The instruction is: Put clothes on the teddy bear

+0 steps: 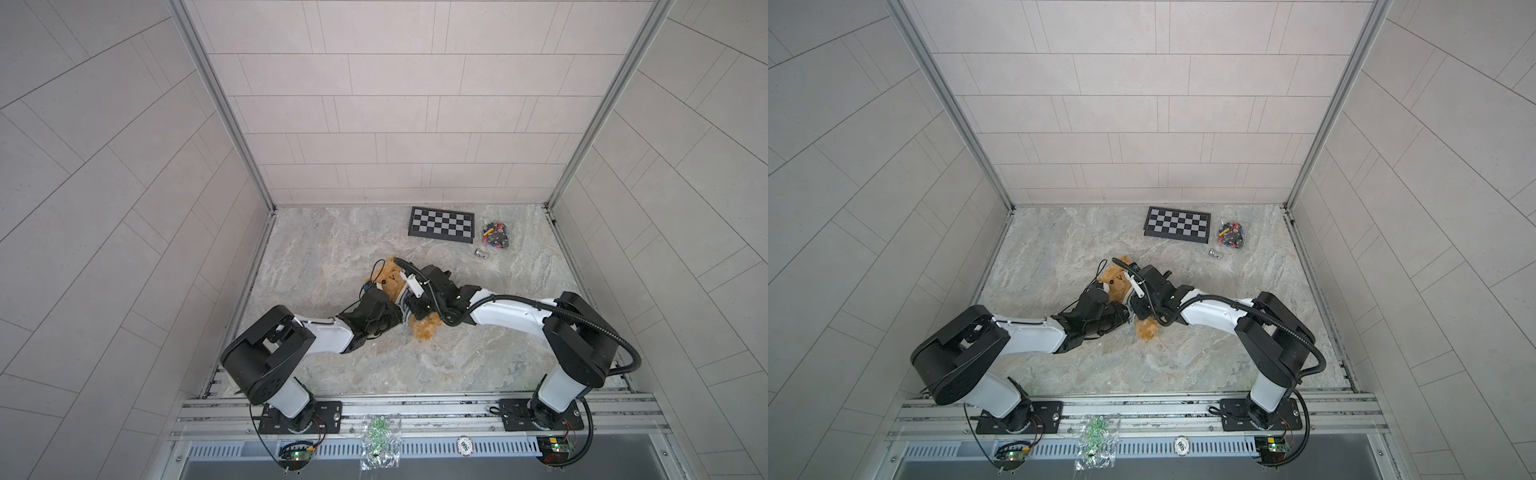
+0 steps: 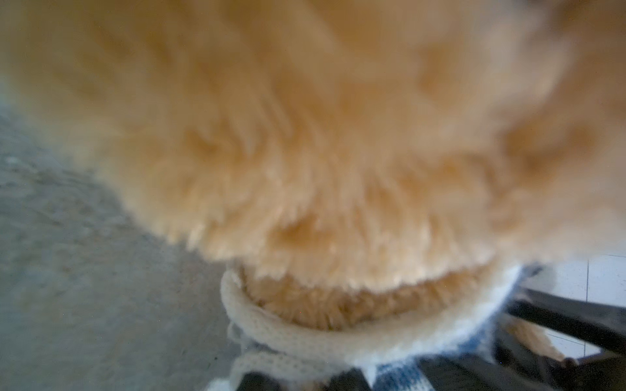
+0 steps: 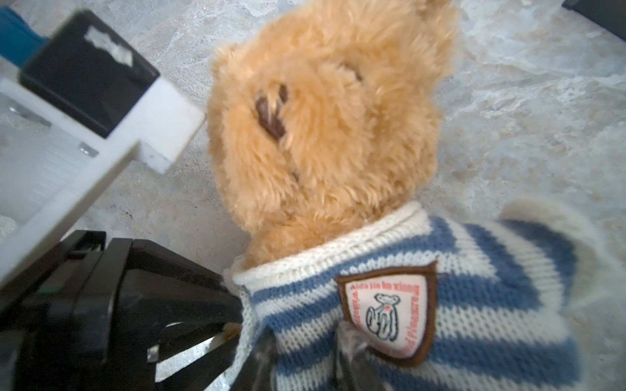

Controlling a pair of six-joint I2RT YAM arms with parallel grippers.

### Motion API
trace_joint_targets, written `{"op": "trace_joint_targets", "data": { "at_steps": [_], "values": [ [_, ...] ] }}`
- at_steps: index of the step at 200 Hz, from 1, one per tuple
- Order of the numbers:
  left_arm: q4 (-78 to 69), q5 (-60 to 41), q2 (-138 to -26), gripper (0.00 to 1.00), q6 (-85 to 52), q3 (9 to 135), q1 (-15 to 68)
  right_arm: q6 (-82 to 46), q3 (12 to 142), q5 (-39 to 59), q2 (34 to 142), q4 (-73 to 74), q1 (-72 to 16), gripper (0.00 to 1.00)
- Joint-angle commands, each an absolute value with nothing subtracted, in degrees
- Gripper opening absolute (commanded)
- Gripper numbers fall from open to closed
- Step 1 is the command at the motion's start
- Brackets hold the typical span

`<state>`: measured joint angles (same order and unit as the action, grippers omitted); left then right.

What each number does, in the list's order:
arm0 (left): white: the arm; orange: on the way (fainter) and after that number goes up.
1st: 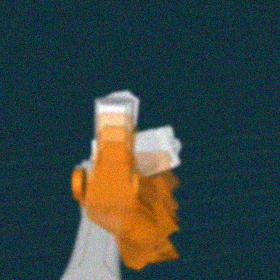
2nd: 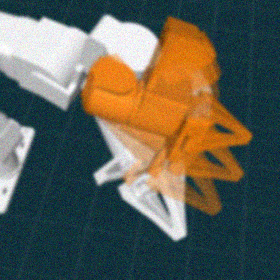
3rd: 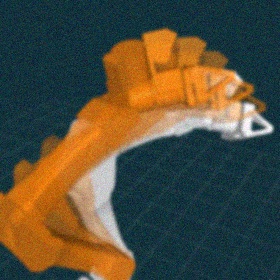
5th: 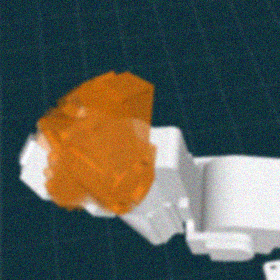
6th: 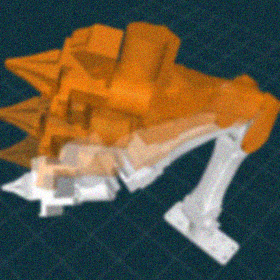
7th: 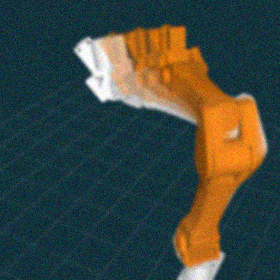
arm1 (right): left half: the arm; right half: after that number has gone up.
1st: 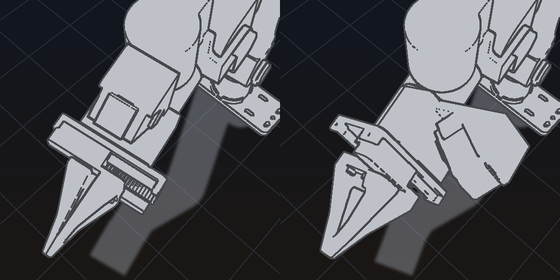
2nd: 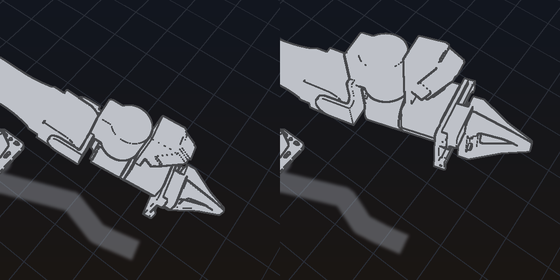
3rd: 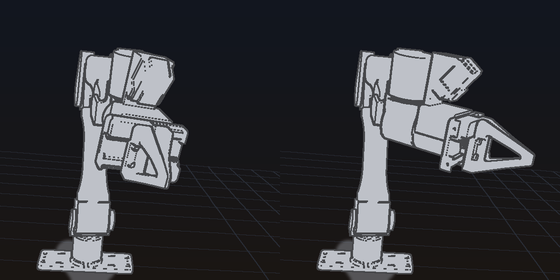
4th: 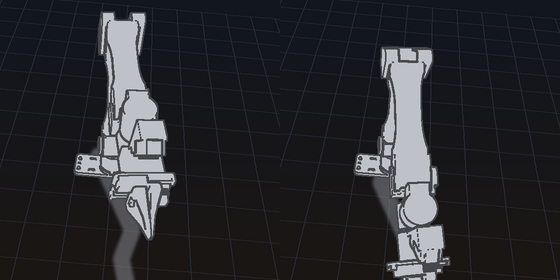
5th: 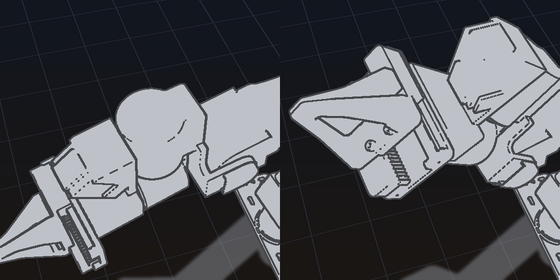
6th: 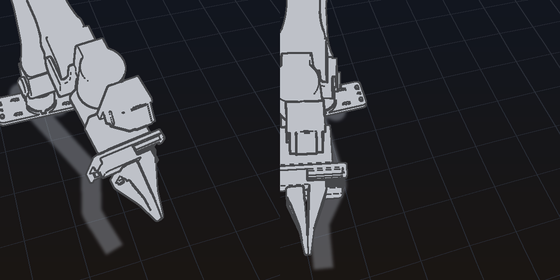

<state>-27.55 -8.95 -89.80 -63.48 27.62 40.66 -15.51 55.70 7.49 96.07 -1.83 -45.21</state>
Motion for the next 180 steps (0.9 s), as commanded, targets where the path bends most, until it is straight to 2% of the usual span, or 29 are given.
{"op": "trace_joint_targets", "data": {
  "at_steps": [1, 30, 64, 111, 127, 160, 180],
  "values": [
    [-29.0, -8.6, -91.2, 0.23, -64.7, 26.4, 41.1, -17.2, 53.5, 9.3, 97.0, -6.3, -45.5, 0.30],
    [-29.8, -7.5, -89.7, 0.10, -65.2, 25.1, 41.1, -17.3, 53.1, 9.2, 96.4, -6.3, -45.3, 0.30],
    [-29.7, -7.4, -85.1, 0.00, -64.5, 23.4, 41.1, -16.8, 50.9, 9.2, 94.0, -6.5, -44.1, 0.30],
    [-30.5, -10.2, -77.1, 0.00, -65.2, 20.2, 41.2, -14.2, 47.5, 9.3, 86.3, -9.2, -43.0, 0.31],
    [-28.5, -9.8, -73.5, 0.00, -65.6, 19.6, 41.6, -13.2, 46.7, 10.9, 81.8, -10.0, -43.3, 0.39],
    [-24.9, -9.4, -68.0, 0.00, -66.2, 19.4, 41.9, -9.9, 46.8, 10.8, 71.6, -13.8, -48.1, 0.62],
    [-24.8, -9.7, -66.7, 0.00, -67.2, 19.2, 42.2, -11.5, 45.0, 11.0, 67.7, -12.5, -51.1, 0.69]
  ]
}}
